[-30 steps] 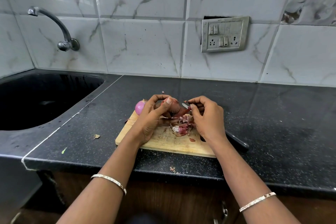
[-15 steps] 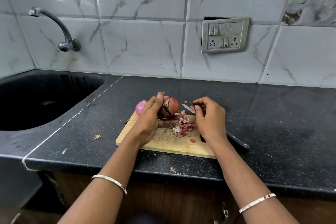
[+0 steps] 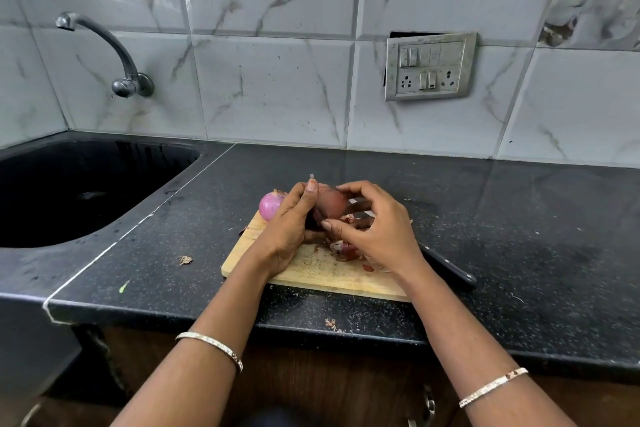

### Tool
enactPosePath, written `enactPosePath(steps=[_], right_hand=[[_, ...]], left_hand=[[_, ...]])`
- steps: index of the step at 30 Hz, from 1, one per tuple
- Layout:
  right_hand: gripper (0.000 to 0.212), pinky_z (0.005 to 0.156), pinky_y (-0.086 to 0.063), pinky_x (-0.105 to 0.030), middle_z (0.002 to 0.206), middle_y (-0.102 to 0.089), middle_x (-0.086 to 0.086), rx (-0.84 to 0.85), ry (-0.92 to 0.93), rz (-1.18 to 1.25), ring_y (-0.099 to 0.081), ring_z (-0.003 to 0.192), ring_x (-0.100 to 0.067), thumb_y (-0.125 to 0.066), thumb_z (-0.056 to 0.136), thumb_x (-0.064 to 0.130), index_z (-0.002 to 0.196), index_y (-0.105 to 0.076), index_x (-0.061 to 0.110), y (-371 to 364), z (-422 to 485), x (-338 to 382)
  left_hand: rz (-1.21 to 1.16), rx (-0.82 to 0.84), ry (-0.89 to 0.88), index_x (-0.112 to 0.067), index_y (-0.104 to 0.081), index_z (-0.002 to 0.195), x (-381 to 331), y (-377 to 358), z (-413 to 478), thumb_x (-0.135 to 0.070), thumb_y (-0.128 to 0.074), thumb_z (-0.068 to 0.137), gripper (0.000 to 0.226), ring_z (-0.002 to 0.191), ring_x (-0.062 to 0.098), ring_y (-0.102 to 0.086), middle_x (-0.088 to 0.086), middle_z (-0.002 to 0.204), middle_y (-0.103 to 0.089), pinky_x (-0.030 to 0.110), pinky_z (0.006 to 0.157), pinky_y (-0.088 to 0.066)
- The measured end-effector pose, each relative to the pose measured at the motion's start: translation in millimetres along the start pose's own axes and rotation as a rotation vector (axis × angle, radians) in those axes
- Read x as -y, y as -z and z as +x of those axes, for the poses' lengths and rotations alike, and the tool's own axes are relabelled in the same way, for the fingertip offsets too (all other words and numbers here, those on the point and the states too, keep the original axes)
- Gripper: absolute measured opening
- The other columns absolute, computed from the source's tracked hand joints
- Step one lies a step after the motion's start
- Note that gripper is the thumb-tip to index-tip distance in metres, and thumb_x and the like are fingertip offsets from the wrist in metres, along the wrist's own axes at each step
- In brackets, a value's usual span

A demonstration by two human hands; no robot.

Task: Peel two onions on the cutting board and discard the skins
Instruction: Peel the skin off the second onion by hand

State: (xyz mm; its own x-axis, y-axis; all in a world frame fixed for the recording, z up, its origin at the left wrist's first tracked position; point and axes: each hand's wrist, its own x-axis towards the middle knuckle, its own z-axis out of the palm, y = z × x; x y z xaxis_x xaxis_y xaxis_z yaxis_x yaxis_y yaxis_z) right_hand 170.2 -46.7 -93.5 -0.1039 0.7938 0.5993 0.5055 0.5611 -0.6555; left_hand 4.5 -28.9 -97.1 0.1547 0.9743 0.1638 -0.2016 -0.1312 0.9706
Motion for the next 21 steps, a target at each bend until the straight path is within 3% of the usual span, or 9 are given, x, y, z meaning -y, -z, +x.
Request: enactPosePath(steps=[4, 9, 15, 21], right_hand=[[0.038, 0.082, -0.062, -0.035, 0.088, -0.074, 0.01, -0.01, -0.103, 0.109, -0.072, 0.087, -0.006, -0.09, 0.075, 0.021, 0.108, -0.072, 0.026, 1.2, -0.9, 0.7], [0.023, 0.077, -0.06, -0.026, 0.085, -0.077, 0.003, -0.047, -0.17, 0.243, -0.074, 0.08, -0.008, -0.088, 0.077, 0.009, 0.096, -0.078, 0.018, 3.6, -0.7, 0.6], [0.018, 0.075, -0.061, -0.027, 0.079, -0.077, 0.005, -0.1, -0.191, 0.207, -0.074, 0.076, -0.01, -0.086, 0.078, 0.006, 0.086, -0.08, 0.02, 5.0, 1.4, -0.1], [0.019, 0.073, -0.058, -0.02, 0.077, -0.076, 0.008, -0.132, -0.165, 0.145, -0.071, 0.075, -0.004, -0.085, 0.079, 0.006, 0.083, -0.079, 0.023, 5.9, 1.3, -0.2]], left_hand=[[-0.025, 0.017, 0.015, -0.006, -0.056, 0.127, -1.0, -0.6, -0.2, -0.043, -0.043, 0.105, 0.045, 0.094, 0.023, -0.074, 0.015, 0.111, -0.072, 0.042, 0.076, -0.063], [-0.077, -0.002, 0.034, -0.004, -0.054, 0.131, 0.5, 1.0, 2.6, -0.047, -0.043, 0.105, 0.051, 0.098, 0.034, -0.068, 0.033, 0.121, -0.061, 0.049, 0.082, -0.062], [-0.055, 0.008, 0.022, -0.007, -0.061, 0.124, 0.2, 2.1, 3.4, -0.05, -0.048, 0.099, 0.051, 0.084, 0.019, -0.06, 0.014, 0.098, -0.064, 0.034, 0.065, -0.058], [-0.036, 0.008, 0.026, -0.012, -0.067, 0.121, -0.8, 2.7, 1.6, -0.045, -0.046, 0.104, 0.042, 0.077, 0.011, -0.056, 0.007, 0.093, -0.068, 0.029, 0.062, -0.049]])
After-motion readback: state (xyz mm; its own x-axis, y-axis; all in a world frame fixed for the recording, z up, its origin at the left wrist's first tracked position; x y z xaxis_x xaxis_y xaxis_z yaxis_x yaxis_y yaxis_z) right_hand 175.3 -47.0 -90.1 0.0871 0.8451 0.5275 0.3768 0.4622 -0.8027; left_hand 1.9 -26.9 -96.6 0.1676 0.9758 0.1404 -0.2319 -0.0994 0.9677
